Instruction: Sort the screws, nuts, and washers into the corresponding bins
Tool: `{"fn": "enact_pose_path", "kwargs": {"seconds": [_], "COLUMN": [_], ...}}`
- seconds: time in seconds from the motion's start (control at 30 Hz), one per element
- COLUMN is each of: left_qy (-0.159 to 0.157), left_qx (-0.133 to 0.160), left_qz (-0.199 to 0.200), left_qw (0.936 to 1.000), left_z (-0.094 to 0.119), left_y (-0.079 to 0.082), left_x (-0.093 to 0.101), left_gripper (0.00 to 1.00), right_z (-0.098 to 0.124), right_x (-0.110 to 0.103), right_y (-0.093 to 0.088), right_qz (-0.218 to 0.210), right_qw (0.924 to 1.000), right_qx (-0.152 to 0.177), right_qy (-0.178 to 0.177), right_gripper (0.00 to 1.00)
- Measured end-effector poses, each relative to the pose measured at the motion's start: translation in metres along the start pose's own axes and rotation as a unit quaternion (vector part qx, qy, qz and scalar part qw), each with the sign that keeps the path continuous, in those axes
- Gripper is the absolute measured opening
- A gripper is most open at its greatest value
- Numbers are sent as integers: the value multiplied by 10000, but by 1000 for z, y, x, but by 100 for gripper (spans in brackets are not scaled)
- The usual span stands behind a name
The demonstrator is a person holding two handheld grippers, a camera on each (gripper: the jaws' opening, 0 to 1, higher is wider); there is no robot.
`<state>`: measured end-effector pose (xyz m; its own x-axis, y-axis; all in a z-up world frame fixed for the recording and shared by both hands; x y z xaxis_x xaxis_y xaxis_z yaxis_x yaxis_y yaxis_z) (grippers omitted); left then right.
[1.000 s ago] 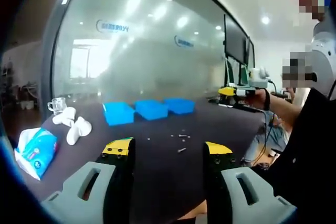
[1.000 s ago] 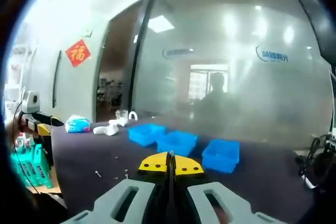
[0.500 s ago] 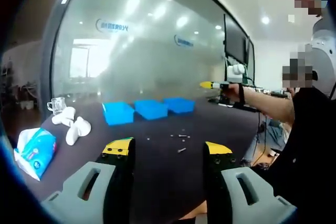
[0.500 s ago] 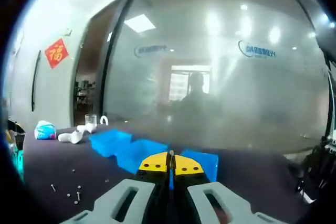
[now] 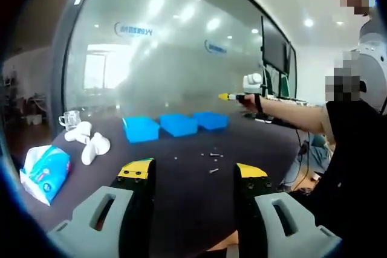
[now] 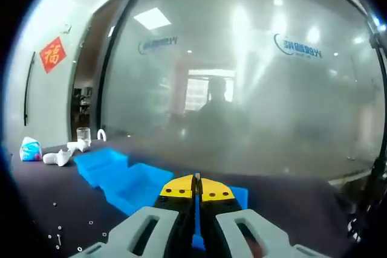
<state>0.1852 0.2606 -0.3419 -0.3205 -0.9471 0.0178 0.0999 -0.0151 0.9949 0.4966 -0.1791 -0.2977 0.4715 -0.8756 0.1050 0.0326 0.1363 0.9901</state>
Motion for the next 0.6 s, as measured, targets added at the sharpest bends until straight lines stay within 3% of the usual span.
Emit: {"fn": "enact_pose_path", "kwargs": {"seconds": [0.27, 0.37, 0.6], "left_qy": [-3, -9, 1], "left_qx": [-3, -1, -4], "left_qz": [0, -3, -22], "left_qw": [10000, 10000, 10000], "left_z": [-1, -1, 0], "left_y": [0, 1, 2], "left_x": [1, 2, 4], "left_gripper": [51, 51, 51], "right_z": [-17, -20, -22], "right_x": [13, 16, 16], "right_y": [-9, -12, -11], "right_qz": [-30, -267, -152], "right_qw": [9996, 9993, 9994], "right_qx": [-134, -45, 15], "right_qy": [-227, -238, -319], "right_gripper": [0, 0, 0]}}
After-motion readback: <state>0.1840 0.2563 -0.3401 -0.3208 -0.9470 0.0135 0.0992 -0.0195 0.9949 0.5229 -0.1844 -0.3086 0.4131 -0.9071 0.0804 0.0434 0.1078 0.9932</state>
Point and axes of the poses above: the point that each gripper's makers call its tool centre point, and the gripper's own axes: z roughly backward along the fingers, x roughly to its right, y roughly out of its top, the point moved 10 cm from there along z, roughly backward along the fingers, and after that the axes turned 13 degrees about y, right-handed, at the moved point
